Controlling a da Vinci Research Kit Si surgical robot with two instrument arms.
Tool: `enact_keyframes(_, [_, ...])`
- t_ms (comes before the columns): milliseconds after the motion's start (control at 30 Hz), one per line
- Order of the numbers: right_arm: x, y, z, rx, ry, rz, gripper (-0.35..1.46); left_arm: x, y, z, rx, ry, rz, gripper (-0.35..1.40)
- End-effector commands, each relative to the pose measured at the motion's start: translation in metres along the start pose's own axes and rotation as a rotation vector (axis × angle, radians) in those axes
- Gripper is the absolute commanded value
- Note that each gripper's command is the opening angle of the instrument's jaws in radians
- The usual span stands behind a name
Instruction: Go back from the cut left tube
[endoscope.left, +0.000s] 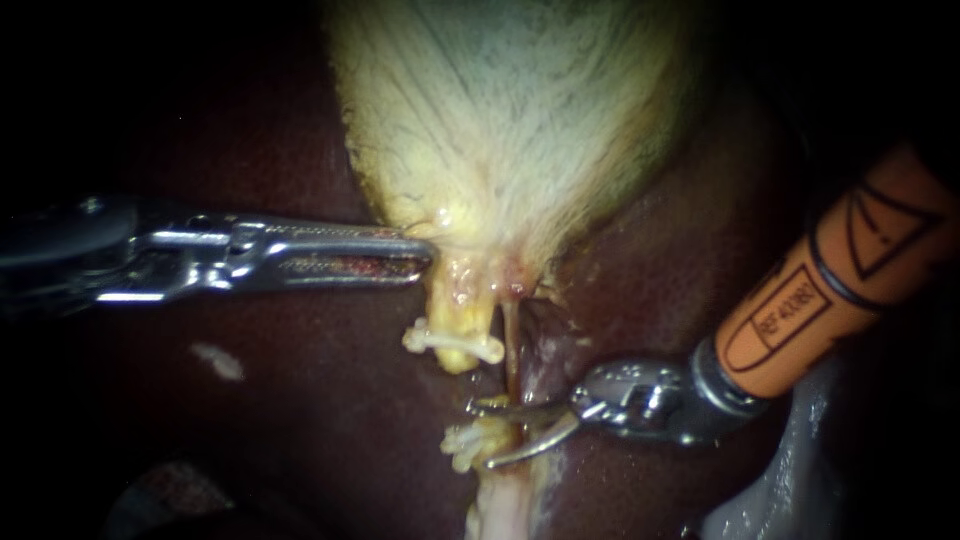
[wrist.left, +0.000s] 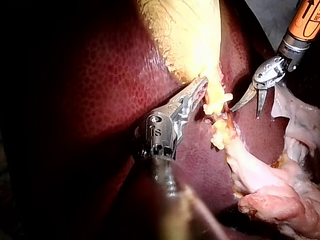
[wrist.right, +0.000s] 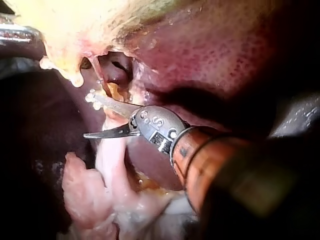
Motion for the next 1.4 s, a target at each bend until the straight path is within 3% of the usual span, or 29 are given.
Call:
enact_keyframes(33, [0.0001,0.0002,-0.0007,-0.02,0.004,-0.02,1.3,0.0,0.0,0.0,0.001,0.0,0.0,-0.35])
enact_keyframes(233, [0.0006,0.0021,-0.0029,-0.108,0.008,-0.151,1.43,0.0,0.0001,0.0,0.001,0.0,0.0,-0.35])
enact_keyframes(433, [0.0009,0.0032,-0.0053,-0.162,-0.001,-0.268,1.43,0.0,0.0001,0.0,-0.002,-0.001,0.0,-0.35])
enact_keyframes(600, [0.0025,0.0039,-0.0073,-0.199,-0.015,-0.345,1.43,-0.0001,0.0001,0.0,-0.002,-0.001,-0.001,-0.35])
enact_keyframes(767, [0.0036,0.0038,-0.0083,-0.219,-0.025,-0.366,1.43,-0.0001,0.0001,0.0,-0.002,-0.001,-0.001,-0.35])
enact_keyframes(967, [0.0035,0.0036,-0.0082,-0.222,-0.025,-0.366,1.43,0.0,0.0002,0.0006,-0.005,-0.002,0.0,-0.35])
enact_keyframes(1400, [0.0031,0.0036,-0.0086,-0.221,-0.025,-0.368,1.43,0.0025,0.0,0.0051,-0.015,-0.003,0.015,-0.35])
